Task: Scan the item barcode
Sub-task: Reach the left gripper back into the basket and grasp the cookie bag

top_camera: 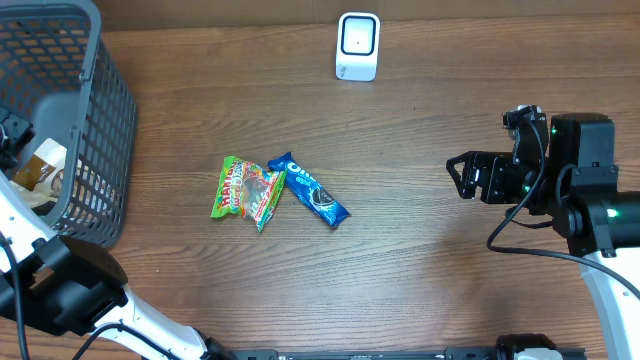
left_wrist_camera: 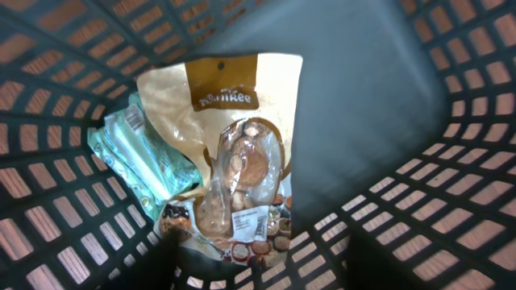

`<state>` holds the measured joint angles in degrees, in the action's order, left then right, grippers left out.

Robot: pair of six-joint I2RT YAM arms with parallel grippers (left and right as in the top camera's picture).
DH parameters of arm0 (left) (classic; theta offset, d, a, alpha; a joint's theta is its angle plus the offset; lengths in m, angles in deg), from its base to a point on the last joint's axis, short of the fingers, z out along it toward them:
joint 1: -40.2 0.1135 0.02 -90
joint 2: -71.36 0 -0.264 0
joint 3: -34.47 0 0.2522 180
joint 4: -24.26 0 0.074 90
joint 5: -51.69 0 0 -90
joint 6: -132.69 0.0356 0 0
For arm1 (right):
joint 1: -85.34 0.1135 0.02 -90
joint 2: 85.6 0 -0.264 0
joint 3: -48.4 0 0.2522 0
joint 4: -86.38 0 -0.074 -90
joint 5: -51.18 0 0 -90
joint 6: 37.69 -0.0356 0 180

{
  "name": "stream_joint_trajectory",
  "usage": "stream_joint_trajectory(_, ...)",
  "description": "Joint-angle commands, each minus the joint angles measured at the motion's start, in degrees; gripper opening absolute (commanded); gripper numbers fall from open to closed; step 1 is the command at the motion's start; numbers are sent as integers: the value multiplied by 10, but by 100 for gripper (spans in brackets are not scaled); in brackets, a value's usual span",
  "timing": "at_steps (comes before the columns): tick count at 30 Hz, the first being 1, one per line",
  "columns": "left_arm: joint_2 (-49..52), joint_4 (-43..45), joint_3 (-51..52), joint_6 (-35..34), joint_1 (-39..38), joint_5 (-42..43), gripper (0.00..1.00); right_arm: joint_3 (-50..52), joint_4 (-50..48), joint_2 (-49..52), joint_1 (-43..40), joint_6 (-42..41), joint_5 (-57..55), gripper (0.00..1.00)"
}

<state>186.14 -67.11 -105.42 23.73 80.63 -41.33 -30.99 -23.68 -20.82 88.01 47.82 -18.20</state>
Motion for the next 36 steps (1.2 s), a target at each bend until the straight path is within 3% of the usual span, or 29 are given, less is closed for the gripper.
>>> stream_joint_trajectory(1, 11, 20, 50, 2, -2, -25, 81, -18, -3, -3, 2, -2, 0, 91)
stream_joint_trajectory(4, 26, 62, 96, 14, -2, -30, 89, -18, -3, -3, 2, -2, 0, 91)
stream_joint_trajectory(14, 112, 154, 190, 14, -3, -26, 99, -18, -3, -3, 2, -2, 0, 91)
stream_joint_trajectory(20, 162, 168, 190, 14, -3, -25, 98, -18, 0, -3, 2, -2, 0, 91)
stream_joint_trajectory(22, 171, 170, 190, 14, -3, -27, 87, -18, 2, -3, 2, -2, 0, 91)
stream_joint_trajectory(27, 173, 170, 185, 14, -3, -27, 32, -18, 3, -3, 2, -2, 0, 91)
stream_joint_trajectory(31, 173, 153, 165, 14, -3, -27, 5, -18, 3, -3, 2, -2, 0, 91)
stream_joint_trajectory(36, 173, 91, 79, 14, -3, -14, 4, -18, 2, -3, 2, -2, 0, 92)
